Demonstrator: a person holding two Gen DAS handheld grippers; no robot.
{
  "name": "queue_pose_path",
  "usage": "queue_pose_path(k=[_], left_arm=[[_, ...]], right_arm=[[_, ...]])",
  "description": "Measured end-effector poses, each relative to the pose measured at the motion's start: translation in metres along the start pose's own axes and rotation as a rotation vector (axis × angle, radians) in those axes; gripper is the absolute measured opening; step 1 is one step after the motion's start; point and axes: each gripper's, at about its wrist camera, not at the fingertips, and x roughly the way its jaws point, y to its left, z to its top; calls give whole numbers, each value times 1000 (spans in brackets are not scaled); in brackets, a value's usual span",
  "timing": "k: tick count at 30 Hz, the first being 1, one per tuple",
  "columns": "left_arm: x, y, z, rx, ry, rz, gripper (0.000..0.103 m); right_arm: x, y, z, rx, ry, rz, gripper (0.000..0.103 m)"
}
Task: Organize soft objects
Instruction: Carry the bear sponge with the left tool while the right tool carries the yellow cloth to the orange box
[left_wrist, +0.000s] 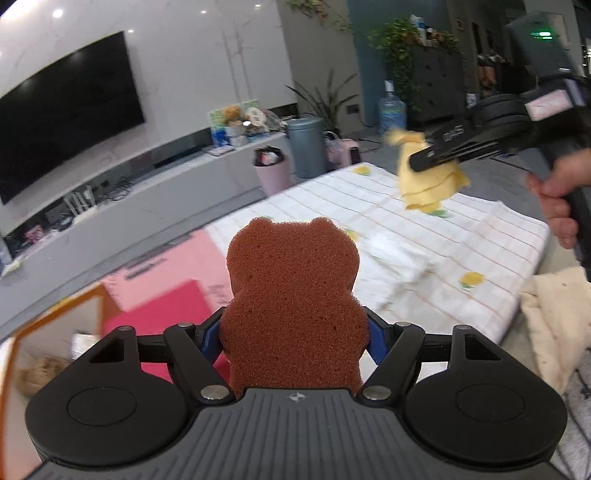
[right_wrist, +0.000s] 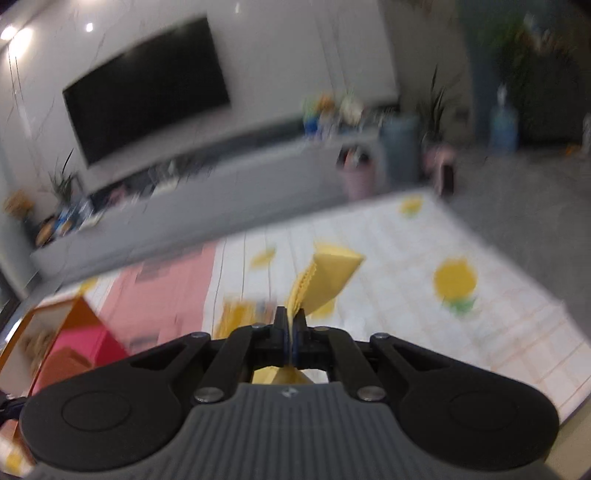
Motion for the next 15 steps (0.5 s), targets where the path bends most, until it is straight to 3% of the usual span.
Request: queue_pose_path(k=[5,9,15], left_arm=[[-21,66,-2,-105,-20,110,84],[-30,117,-21,-147,49,239,84],[-42,174,-66,-212,112,332,84]], right_arm=[[-13,48,14,7,-45,90,0],[-15,109,18,-58,-48,179,0],[-7,211,9,-154,-8,319,0]])
